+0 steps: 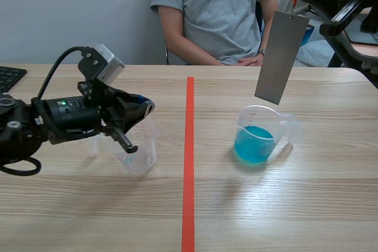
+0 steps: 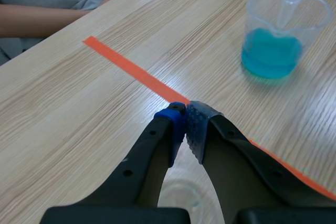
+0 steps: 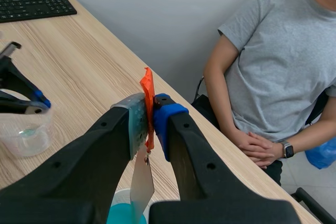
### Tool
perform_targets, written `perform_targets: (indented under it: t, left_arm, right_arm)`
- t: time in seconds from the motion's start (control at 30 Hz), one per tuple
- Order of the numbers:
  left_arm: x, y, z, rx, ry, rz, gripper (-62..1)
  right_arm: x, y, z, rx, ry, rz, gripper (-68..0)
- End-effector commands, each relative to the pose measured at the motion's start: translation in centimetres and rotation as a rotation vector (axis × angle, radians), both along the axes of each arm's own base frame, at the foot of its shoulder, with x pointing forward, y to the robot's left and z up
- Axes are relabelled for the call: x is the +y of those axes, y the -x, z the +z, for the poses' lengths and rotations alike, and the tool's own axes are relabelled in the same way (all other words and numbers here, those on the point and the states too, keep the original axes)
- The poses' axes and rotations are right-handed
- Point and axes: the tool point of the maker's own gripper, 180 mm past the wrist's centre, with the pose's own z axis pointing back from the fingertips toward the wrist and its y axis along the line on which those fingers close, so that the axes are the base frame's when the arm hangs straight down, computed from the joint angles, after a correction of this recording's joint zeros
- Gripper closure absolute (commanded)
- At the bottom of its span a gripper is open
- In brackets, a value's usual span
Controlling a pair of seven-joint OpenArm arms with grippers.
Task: Do the redox reaction experiment.
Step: 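Raise the plate and point at it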
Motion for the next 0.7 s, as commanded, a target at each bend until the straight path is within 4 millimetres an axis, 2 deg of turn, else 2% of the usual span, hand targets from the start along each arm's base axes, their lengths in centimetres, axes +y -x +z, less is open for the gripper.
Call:
perform_targets:
  t: [0.0, 0.3, 0.5, 0.67]
  left_arm:
    - [-1.1, -1.0, 1.3, -0.034, 0.036, -0.008, -4.1]
    - [-6.6, -2.9, 1.0, -0.032, 0.041, -0.096, -4.1]
    - [-10.1, -2.4, 2.6, -0.056, 0.106, -0.194, -4.1]
    - [-12.2, -2.1, 3.7, -0.067, 0.136, -0.241, -4.1]
  right_arm:
    - [-0.1, 0.1, 1.4, -0.044, -0.003, 0.011, -1.4]
    - [-0.1, 0.1, 1.4, -0.044, -0.003, 0.011, -1.4]
    - [-0.1, 0.1, 1.4, -0.044, -0.003, 0.011, -1.4]
    - [-0.1, 0.1, 1.4, -0.044, -0.003, 0.011, -1.4]
